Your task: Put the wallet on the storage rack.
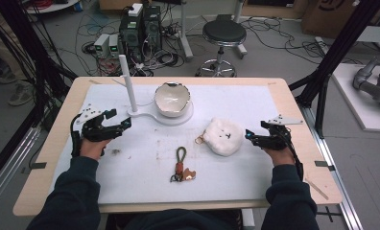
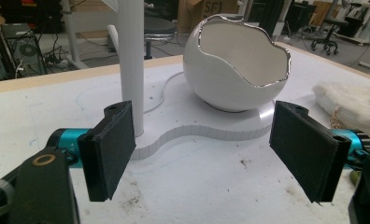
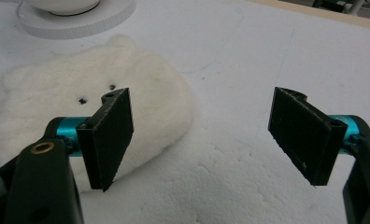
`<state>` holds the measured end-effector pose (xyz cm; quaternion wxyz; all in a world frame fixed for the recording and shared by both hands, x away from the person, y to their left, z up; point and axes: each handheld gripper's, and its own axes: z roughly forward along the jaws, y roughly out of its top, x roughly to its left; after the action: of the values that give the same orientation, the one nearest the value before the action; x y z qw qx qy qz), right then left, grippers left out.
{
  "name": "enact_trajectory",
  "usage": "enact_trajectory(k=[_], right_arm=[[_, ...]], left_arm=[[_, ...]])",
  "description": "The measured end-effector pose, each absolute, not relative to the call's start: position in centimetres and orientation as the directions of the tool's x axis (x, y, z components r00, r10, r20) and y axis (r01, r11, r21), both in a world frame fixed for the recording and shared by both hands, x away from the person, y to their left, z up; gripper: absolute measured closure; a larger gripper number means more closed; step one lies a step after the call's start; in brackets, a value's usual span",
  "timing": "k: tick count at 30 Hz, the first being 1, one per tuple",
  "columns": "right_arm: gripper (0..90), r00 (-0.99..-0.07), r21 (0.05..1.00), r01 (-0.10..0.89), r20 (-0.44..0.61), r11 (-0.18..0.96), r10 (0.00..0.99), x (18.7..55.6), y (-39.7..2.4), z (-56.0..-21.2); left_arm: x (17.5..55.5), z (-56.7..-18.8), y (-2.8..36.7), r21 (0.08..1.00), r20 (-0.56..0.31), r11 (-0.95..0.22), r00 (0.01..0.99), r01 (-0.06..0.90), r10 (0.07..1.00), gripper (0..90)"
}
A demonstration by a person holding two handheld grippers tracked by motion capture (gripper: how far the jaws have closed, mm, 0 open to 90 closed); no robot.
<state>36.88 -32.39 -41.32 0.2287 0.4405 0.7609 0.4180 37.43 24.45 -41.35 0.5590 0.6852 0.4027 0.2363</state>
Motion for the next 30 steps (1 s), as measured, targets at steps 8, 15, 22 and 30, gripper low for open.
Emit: enact_trajectory(k=[8, 15, 22, 30], right_arm=[[24.7, -0.559, 0.788, 0.535, 0.059, 0.305, 0.827, 38.8, -29.5, -43.1], [29.6, -0.569, 0.726, 0.591, 0.067, 0.351, 0.819, 39.4, -28.9, -44.0], [58.8, -0.574, 0.677, 0.675, 0.232, 0.294, 0.785, 39.8, -29.3, -44.5], [83.5, -0.626, 0.767, 0.573, 0.182, 0.289, 0.759, 38.7, -28.9, -42.7]], left_arm=[[37.5, -41.6, 23.6, 0.95, -0.115, -0.081, 0.581, 0.3, 0.806, 22.9], [37.5, -41.7, 23.4, 0.946, -0.118, -0.089, 0.584, 0.313, 0.803, 23.0], [37.3, -41.8, 22.7, 0.939, -0.115, -0.112, 0.601, 0.326, 0.791, 24.2], [37.3, -42.0, 20.9, 0.927, -0.163, -0.107, 0.644, 0.358, 0.748, 28.1]])
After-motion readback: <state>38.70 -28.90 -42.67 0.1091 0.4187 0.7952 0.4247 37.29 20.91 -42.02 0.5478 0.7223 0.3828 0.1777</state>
